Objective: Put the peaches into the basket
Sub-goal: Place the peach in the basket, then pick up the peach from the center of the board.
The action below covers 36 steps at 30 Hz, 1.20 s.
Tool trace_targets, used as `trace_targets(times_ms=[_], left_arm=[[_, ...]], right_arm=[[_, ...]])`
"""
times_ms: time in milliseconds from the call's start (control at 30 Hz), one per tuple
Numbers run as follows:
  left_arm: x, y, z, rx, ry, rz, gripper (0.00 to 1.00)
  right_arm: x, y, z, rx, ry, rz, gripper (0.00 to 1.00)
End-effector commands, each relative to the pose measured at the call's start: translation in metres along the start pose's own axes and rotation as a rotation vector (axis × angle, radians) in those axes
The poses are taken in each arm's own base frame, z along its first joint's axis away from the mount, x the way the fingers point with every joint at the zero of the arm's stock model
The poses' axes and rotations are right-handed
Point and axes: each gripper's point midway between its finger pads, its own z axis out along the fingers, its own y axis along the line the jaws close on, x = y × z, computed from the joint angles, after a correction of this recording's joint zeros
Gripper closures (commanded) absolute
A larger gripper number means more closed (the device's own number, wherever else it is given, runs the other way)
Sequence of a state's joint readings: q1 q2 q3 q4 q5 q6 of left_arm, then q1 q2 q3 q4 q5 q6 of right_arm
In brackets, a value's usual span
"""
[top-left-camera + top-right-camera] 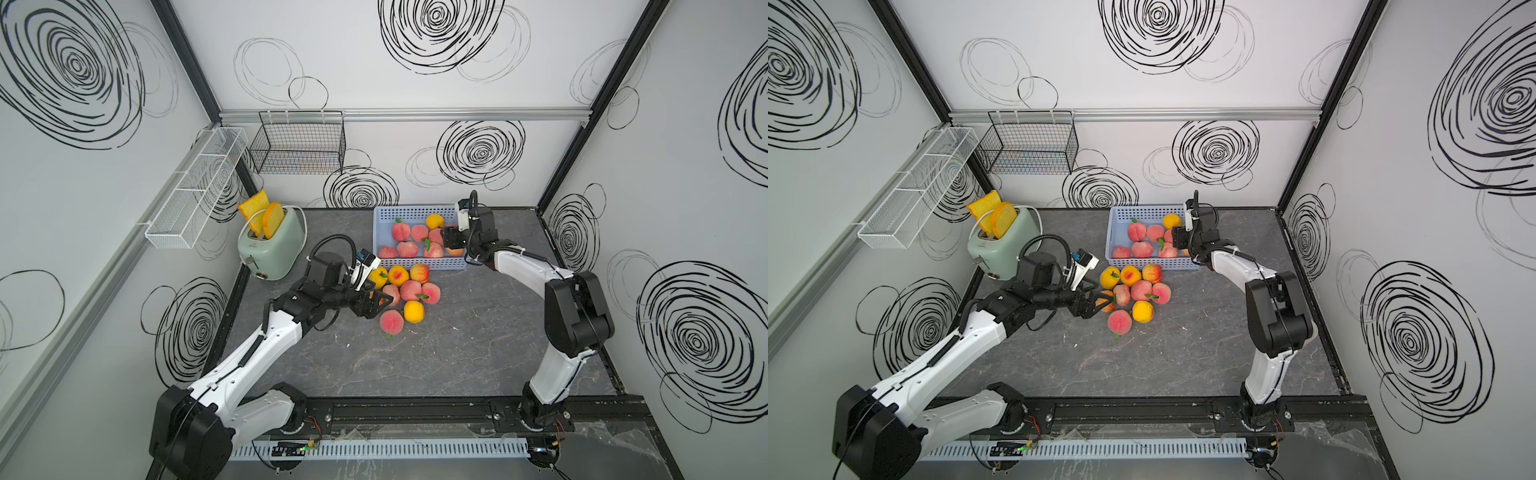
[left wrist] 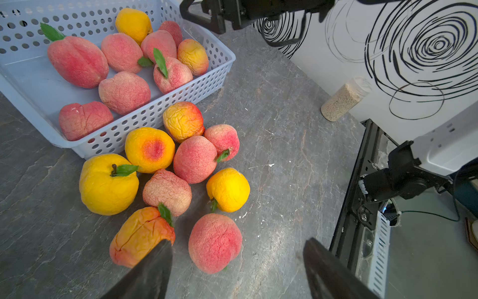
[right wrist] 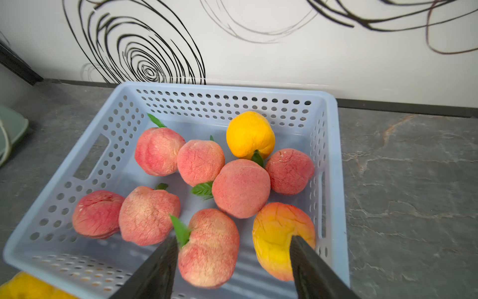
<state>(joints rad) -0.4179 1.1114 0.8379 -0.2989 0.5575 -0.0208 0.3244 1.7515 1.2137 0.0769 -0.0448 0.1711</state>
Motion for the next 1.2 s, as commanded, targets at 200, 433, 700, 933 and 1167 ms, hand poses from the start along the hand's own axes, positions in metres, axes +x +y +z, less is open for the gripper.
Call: trace_targets(times_ms=[200, 433, 700, 933, 1167], left_arm=[[-0.004, 0.011, 0.007, -0.025, -0.004, -0.026, 0.19], [0.005, 0.037, 0.021, -0.123, 0.008, -0.103, 0.17], [-0.002, 0.067, 0.028, -0.252, -0.024, -0.178, 0.17], [-0.001, 0.105, 0.042, -0.346, -0.040, -0.264, 0.17], [0.003, 0.135, 0.056, -0.397, -0.048, -0.317, 0.16]], right_arm=[[0.031, 0.030, -0.084, -0.119, -0.122, -0.061, 0.28], [0.083, 0.056, -0.138, -0.237, -0.200, -0.102, 0.23], [0.145, 0.089, -0.176, -0.420, -0.244, -0.153, 0.22], [0.159, 0.103, -0.187, -0.482, -0.284, -0.219, 0.20], [0.165, 0.123, -0.190, -0.529, -0.275, -0.287, 0.20]])
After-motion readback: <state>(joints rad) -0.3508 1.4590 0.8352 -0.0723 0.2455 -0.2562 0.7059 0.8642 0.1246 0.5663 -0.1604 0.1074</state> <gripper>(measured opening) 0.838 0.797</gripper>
